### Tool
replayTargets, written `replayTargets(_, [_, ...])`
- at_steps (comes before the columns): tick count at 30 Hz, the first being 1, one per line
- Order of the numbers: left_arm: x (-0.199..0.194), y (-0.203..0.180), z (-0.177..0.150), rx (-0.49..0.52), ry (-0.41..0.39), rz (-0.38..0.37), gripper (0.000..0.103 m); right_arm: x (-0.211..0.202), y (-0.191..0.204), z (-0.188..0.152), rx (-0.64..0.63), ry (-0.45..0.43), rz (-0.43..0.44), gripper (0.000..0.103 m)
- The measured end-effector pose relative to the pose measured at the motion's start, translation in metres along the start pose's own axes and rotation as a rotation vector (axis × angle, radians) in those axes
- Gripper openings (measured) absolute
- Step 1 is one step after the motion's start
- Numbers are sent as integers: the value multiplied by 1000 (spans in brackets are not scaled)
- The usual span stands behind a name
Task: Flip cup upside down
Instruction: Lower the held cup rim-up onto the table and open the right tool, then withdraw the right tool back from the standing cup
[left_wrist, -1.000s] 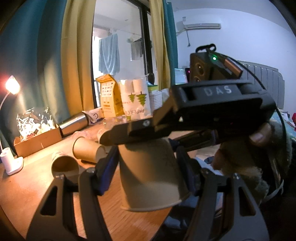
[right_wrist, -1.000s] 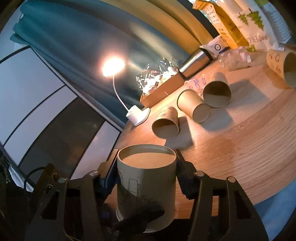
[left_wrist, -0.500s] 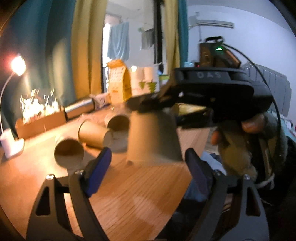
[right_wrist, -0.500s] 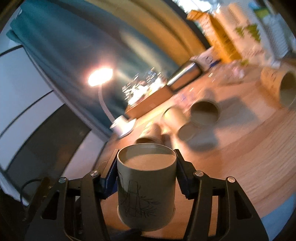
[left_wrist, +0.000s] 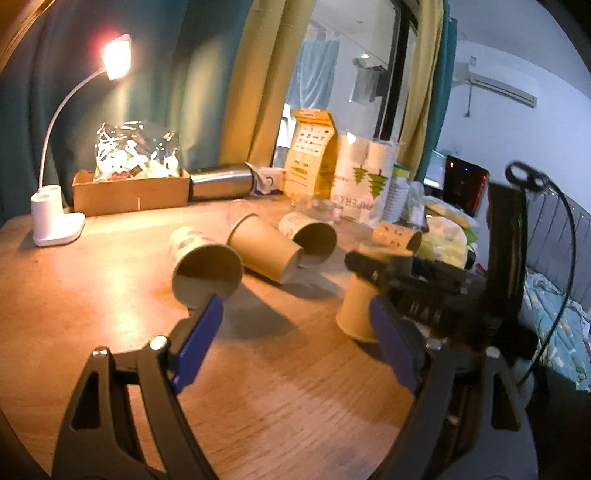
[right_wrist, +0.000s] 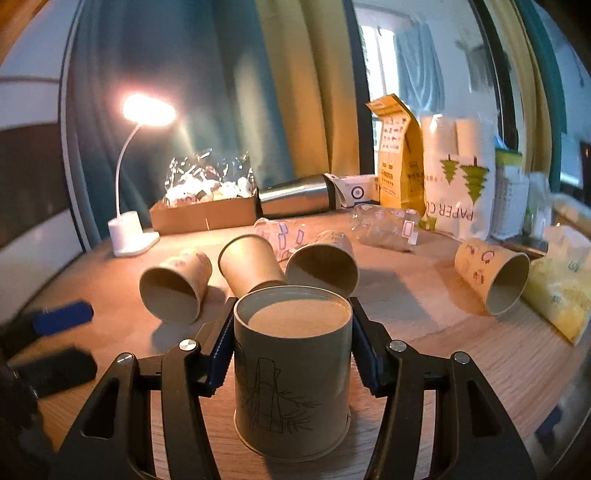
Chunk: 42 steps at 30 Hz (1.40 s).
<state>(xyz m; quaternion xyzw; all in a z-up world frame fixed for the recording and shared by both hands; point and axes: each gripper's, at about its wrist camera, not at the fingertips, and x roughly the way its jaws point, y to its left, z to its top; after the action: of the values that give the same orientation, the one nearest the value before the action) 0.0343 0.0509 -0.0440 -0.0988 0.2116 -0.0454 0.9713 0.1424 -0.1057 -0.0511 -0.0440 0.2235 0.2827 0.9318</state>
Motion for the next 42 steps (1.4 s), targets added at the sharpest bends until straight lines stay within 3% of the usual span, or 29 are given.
replayTargets(14, [2, 7, 1, -38, -16, -4, 83, -5, 13, -10, -54, -44, -83, 60])
replayTargets(19, [3, 4, 1, -18, -20, -3, 83, -6, 13, -9, -45, -44, -81, 69])
replayTargets(27, [4, 3, 1, -9, -24, -10, 83, -43, 9, -3, 5, -20, -101, 69])
replayTargets(35, [0, -4, -2, 33, -46, -7, 83, -85, 2, -18, 81, 24, -147, 70])
replayTargets(42, [1, -4, -1, 42, -44, -2, 83, -92, 7, -21, 73, 15, -141, 70])
